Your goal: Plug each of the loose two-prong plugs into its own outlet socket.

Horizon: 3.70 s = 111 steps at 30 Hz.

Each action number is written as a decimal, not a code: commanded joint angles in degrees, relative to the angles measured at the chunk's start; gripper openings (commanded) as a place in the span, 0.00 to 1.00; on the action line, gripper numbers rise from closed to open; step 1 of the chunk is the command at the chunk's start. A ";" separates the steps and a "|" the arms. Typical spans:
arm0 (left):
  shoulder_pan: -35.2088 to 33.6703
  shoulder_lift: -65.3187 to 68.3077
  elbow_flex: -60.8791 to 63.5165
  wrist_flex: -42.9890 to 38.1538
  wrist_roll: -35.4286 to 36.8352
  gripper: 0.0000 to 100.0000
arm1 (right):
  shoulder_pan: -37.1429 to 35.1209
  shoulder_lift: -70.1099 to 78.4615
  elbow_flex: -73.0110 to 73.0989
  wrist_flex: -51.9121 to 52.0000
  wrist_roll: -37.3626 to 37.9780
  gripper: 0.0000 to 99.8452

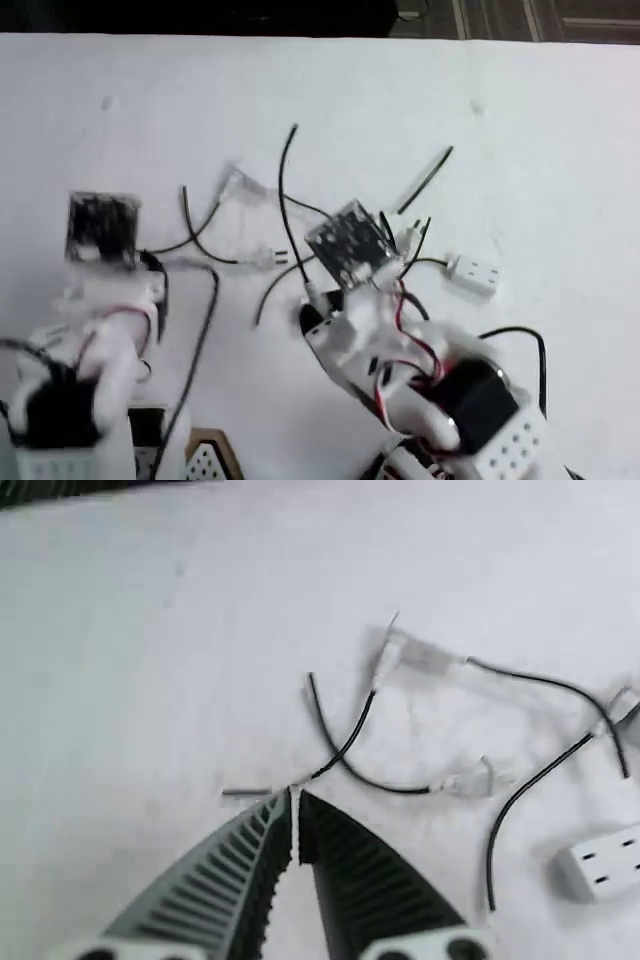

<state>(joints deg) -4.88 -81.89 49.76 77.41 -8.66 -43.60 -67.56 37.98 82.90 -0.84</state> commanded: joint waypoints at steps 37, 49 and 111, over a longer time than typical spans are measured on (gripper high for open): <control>46.73 -22.81 17.23 -2.02 -19.08 0.02 | -13.49 -25.80 30.95 -20.79 3.87 0.02; 41.27 -22.81 16.70 -2.73 -21.98 0.03 | -0.22 -25.89 30.68 -18.77 4.04 0.02; 34.51 96.04 -33.14 -11.96 -24.97 0.12 | 43.21 -26.33 32.35 -18.77 -3.34 0.02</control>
<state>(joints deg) 29.76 14.55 17.85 65.45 -34.68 -0.97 -93.23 70.68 64.18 -3.74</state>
